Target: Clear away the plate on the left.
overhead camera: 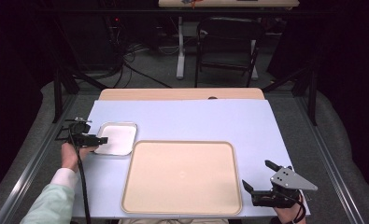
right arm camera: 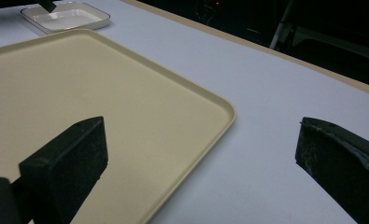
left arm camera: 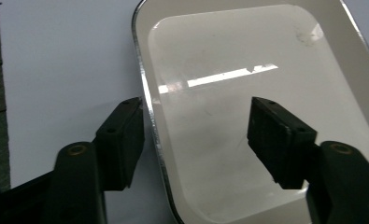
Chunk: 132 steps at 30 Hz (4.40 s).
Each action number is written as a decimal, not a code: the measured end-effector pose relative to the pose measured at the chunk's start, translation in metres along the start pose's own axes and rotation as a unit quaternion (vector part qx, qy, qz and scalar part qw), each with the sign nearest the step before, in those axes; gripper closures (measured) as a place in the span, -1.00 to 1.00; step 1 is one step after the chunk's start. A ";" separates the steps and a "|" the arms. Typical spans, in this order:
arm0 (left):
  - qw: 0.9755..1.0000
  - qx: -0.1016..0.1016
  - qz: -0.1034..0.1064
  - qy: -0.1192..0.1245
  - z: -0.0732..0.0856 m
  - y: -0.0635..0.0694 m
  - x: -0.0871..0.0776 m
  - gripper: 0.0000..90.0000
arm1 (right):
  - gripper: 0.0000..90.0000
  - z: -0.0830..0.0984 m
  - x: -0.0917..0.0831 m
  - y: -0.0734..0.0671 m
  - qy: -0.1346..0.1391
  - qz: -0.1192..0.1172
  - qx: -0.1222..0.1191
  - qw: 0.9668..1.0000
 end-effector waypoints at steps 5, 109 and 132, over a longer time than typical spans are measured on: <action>1.000 -0.017 -0.012 -0.001 0.002 -0.006 0.005 0.09 | -0.95 0.000 0.000 -0.001 -0.003 0.002 0.000 1.000; 0.969 -0.017 0.091 0.229 0.002 0.074 -0.081 0.96 | -1.00 -0.025 0.048 -0.027 -0.042 -0.037 -0.013 0.998; 0.964 0.032 0.144 0.222 -0.002 0.130 -0.070 0.96 | -1.00 -0.040 0.075 -0.049 -0.050 -0.073 -0.023 0.996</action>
Point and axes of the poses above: each handheld gripper's, and its own axes: x roughly forward along the jaws, z roughly out of its underside, y roughly to its right, the point moved 3 cm from there along x, roughly forward along the jaws, and after that the axes turned 5 degrees about z, right-handed, at the moved point
